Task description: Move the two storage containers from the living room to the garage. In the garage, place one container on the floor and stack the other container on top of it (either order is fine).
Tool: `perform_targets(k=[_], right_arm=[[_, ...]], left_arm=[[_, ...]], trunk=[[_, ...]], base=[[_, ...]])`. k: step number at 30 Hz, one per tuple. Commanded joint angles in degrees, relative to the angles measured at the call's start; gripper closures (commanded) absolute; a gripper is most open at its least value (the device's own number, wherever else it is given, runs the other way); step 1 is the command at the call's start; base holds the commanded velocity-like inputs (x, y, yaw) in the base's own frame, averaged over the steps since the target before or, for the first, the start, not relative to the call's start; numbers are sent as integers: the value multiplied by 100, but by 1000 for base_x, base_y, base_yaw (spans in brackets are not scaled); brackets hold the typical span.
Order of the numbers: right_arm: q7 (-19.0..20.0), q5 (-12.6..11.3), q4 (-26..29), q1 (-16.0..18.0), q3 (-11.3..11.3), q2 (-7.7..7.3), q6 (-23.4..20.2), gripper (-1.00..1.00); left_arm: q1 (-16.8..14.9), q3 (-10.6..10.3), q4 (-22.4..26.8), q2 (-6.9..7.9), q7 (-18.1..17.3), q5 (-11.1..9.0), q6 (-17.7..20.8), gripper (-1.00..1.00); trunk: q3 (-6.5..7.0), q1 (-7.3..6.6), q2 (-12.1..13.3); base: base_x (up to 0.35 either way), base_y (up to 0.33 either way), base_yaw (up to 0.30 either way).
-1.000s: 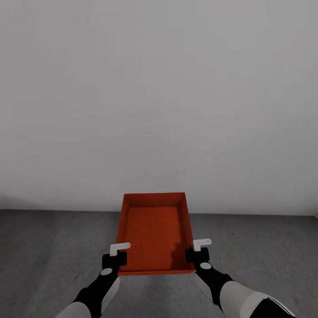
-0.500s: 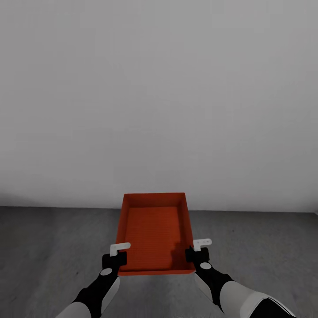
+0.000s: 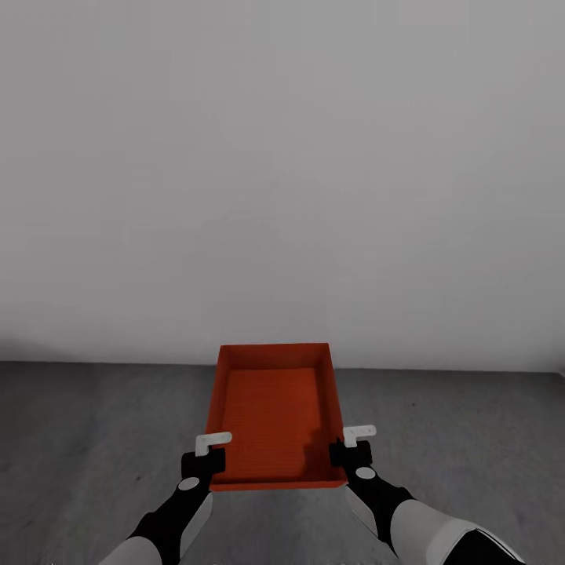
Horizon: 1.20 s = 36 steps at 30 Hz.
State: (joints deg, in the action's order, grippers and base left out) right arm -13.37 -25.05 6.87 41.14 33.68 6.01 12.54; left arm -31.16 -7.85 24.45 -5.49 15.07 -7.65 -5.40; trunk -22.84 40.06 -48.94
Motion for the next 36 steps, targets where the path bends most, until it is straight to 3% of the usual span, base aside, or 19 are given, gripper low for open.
perform_targets(k=[1,36], right_arm=[[-22,-430,10,8,-362,-25,12,100],[-19,-430,9,8,-362,-36,20,100]], left_arm=[[-2,21,9,12,64,-22,-17,100],[-1,21,16,13,59,-18,-21,100]], trunk=[[-15,0,-5],[-340,0,-5]], base=[[0,0,0],[0,0,0]])
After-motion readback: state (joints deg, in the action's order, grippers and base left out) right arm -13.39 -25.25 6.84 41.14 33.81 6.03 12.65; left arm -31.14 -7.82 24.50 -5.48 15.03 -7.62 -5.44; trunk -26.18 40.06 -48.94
